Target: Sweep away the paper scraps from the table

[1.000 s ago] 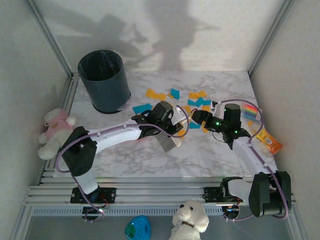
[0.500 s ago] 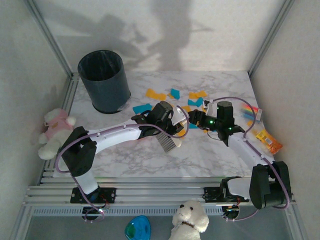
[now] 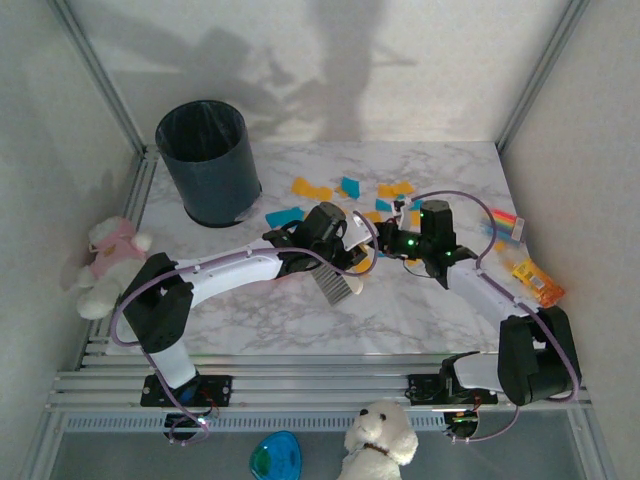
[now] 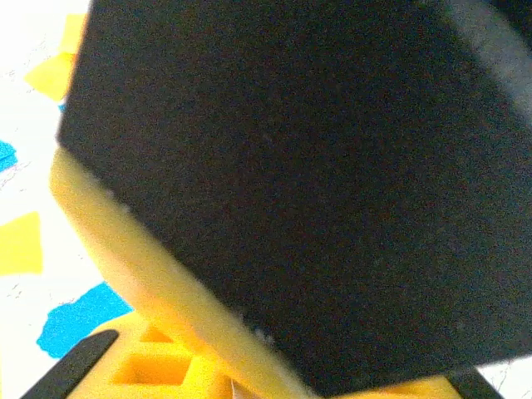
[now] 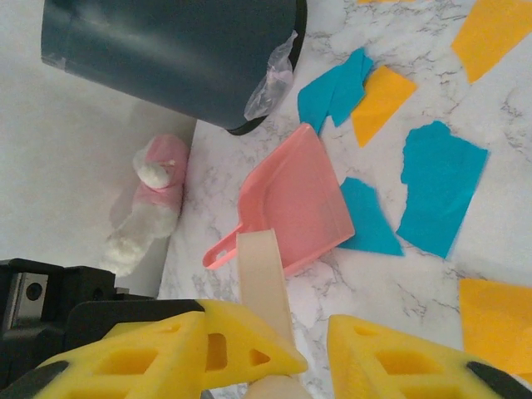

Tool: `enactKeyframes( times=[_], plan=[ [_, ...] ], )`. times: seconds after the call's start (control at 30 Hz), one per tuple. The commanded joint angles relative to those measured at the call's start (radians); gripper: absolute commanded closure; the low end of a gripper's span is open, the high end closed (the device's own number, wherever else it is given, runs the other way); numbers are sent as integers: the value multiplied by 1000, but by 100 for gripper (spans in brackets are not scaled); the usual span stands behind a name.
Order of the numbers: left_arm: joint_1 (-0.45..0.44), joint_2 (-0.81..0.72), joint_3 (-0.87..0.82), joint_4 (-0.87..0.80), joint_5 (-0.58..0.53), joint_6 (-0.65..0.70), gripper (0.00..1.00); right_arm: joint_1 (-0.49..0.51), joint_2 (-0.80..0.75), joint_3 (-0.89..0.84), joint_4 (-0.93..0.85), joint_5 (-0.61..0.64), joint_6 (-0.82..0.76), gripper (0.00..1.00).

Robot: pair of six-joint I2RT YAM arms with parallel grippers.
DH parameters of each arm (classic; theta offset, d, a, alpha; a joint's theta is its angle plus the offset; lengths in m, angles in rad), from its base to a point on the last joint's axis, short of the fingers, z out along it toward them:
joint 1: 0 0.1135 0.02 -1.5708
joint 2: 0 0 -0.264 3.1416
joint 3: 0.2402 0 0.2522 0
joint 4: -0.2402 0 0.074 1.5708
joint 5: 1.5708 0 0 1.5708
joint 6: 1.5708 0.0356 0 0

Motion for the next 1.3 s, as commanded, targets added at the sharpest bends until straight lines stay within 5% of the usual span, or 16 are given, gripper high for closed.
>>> enactKeyframes(
  times=[0.0, 0.37, 0.73, 1.07, 1.27],
  plan=[
    [1, -33, 1, 35, 12, 11, 79, 22, 17, 34, 38, -11, 8, 58],
    [1, -21, 13, 30, -13, 0, 80, 40, 34, 32, 22, 14, 0, 68],
    [1, -76, -34, 6, -60, -38, 63, 40, -72, 21, -36, 210, -7, 91],
    [71, -331, -188, 62, -204, -137, 64, 35, -149, 87, -221, 393, -59, 96],
    [175, -435, -229, -27, -182, -198, 44, 28, -137, 151, -307, 428, -104, 99]
  ],
)
